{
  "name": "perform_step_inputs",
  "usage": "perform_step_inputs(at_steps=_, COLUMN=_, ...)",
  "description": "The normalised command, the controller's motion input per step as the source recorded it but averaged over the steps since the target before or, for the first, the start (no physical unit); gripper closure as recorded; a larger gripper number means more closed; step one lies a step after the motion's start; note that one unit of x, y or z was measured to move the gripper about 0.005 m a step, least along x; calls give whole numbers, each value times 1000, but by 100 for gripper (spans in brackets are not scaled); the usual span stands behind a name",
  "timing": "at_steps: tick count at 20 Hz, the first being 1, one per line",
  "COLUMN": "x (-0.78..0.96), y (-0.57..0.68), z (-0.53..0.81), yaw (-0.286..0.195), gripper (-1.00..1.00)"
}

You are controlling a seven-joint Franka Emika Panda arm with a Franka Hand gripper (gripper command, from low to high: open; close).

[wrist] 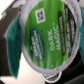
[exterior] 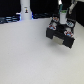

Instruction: Open the kcup holder, insert the kcup into the holder, and close the kcup holder

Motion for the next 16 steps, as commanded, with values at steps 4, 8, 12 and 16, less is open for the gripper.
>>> perform_step_inputs(at_steps=4, x=-95, y=434, z=-63, yaw=97, gripper=100)
perform_step_inputs(at_steps=8, x=-146, y=287, z=-107, yaw=118, gripper=100)
perform_step_inputs(at_steps=12, x=-111, y=80, z=-170, yaw=94, gripper=100)
perform_step_inputs(at_steps=16, x=-83, y=13, z=-262, yaw=55, gripper=100)
